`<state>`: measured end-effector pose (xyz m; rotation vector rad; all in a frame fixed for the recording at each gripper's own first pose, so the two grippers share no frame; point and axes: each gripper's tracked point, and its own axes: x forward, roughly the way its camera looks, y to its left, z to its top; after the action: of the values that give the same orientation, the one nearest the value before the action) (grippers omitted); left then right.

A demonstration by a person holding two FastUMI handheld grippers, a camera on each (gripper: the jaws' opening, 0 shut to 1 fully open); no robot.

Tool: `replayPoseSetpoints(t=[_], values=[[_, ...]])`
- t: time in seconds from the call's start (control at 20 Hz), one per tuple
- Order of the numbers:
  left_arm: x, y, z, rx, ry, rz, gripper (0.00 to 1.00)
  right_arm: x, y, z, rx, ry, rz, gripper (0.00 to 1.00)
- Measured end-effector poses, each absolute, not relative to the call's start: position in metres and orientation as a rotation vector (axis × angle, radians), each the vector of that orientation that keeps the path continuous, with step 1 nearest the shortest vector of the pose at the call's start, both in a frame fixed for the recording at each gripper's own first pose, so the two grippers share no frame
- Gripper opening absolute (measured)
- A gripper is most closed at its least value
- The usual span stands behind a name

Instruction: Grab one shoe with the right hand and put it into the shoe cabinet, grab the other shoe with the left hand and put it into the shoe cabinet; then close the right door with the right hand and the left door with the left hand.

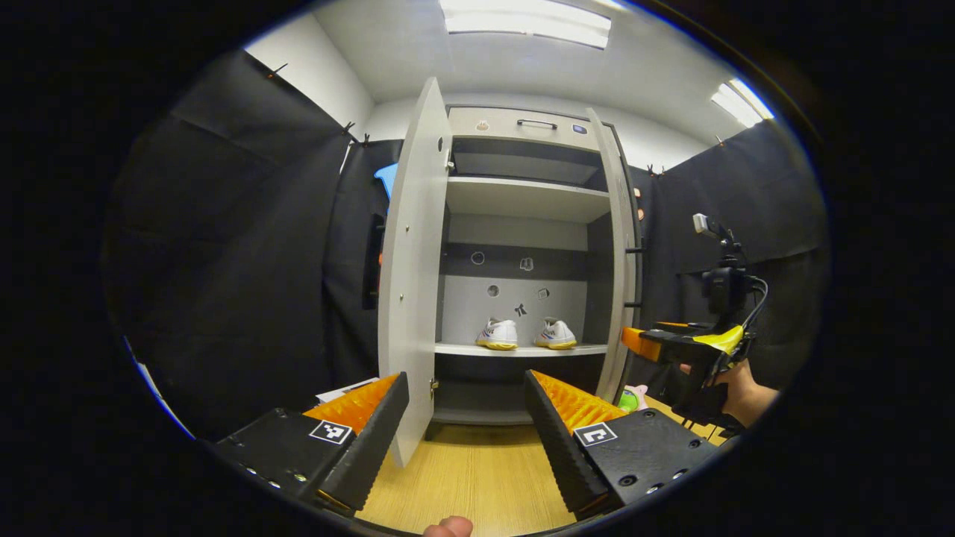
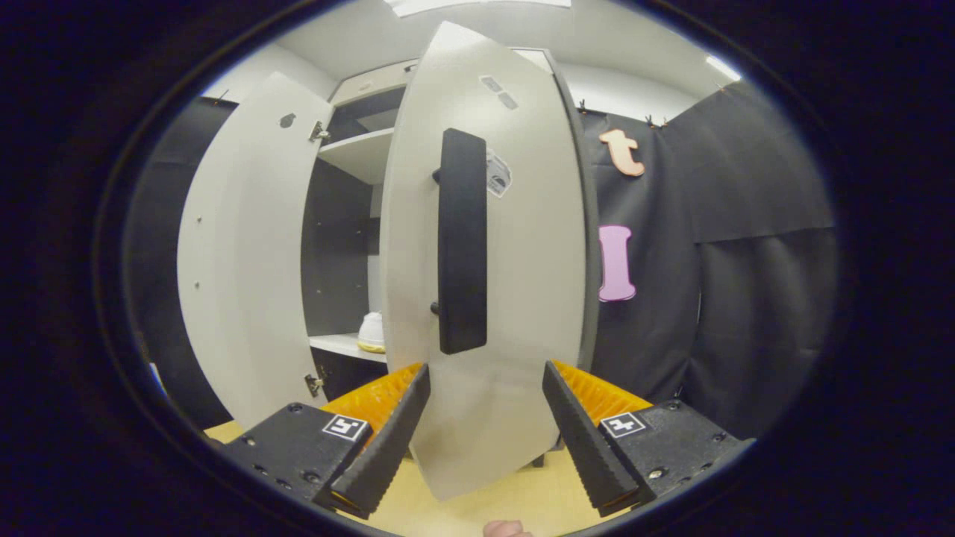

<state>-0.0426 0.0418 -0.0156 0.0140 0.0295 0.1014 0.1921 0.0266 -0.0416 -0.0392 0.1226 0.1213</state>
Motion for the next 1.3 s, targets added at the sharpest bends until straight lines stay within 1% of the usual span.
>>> replayPoseSetpoints(t=[0.2, 0.5, 0.7, 0.85, 1.0, 1.15, 1.3], values=[[-0.047, 0.062, -0.026, 0.015, 0.06, 0.153, 0.92, 0.168, 0.044, -0.019, -0.071, 0.069, 0.145, 0.98], [-0.039, 0.077, -0.04, 0.0, 0.08, 0.178, 0.92, 0.081, 0.025, -0.003, -0.029, 0.086, 0.128, 0.98], [-0.02, 0.101, -0.032, 0.038, 0.074, 0.188, 0.93, 0.041, 0.006, 0.002, -0.058, 0.059, 0.106, 0.98], [0.001, 0.128, -0.032, 0.048, 0.084, 0.22, 0.92, 0.027, -0.002, 0.01, -0.032, 0.041, 0.095, 0.98], [0.011, 0.172, -0.032, 0.053, 0.096, 0.298, 0.92, 0.019, -0.018, 0.009, -0.027, 0.042, 0.051, 0.98], [0.018, 0.219, -0.022, 0.119, 0.082, 0.38, 0.92, 0.016, -0.025, 0.006, -0.025, 0.048, 0.025, 0.98], [0.037, 0.243, -0.015, 0.138, 0.075, 0.382, 0.92, 0.015, -0.026, 0.003, -0.018, 0.053, 0.019, 0.98]])
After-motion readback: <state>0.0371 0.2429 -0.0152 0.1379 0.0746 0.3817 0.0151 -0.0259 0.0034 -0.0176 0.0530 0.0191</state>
